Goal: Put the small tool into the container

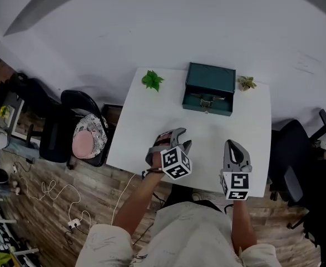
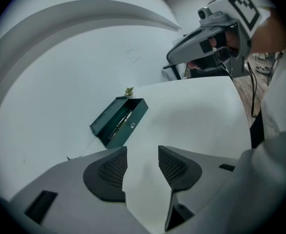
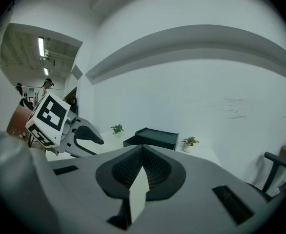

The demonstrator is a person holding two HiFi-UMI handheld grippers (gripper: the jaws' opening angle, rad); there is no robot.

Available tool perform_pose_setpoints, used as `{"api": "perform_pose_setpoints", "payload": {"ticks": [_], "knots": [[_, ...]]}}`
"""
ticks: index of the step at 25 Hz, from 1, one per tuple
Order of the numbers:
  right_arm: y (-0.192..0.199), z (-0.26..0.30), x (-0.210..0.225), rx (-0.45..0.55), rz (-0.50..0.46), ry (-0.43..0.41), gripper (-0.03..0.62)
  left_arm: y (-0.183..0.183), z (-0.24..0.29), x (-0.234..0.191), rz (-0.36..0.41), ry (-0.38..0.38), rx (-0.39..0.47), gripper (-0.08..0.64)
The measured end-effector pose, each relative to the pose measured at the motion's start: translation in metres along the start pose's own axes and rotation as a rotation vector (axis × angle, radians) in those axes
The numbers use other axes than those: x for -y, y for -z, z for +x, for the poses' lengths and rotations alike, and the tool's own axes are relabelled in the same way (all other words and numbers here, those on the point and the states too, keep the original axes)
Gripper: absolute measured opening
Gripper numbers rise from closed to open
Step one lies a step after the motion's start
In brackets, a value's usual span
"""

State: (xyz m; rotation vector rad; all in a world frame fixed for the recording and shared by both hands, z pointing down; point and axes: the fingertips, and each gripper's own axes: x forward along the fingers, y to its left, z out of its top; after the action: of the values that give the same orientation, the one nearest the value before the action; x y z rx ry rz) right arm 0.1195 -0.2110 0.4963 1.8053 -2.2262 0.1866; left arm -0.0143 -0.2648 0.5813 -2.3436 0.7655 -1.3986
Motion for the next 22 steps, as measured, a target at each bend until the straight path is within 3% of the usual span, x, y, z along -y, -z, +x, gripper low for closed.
{"api": "perform_pose_setpoints", "payload": {"ticks": [7,11,14,22], "knots": [[0.002,-0.007,-0.014,0.002,-0.012,-0.022,0.015,0.023,-0.024,0.017,-0.203,-0.02,0.025,0.2],[0.006,-0.014,-0.014,0.015,-0.01,-0.022,0.015,0.035,-0.036,0.021,-0.381,-0.047,0.048,0.187],[0.009,-0.022,-0.011,0.023,-0.005,-0.02,0.015,0.04,-0.049,0.03,-0.508,-0.057,0.09,0.175],[0.015,-0.031,-0.013,0.015,0.026,-0.04,0.015,0.047,-0.094,0.023,-0.72,-0.163,0.232,0.173]]}}
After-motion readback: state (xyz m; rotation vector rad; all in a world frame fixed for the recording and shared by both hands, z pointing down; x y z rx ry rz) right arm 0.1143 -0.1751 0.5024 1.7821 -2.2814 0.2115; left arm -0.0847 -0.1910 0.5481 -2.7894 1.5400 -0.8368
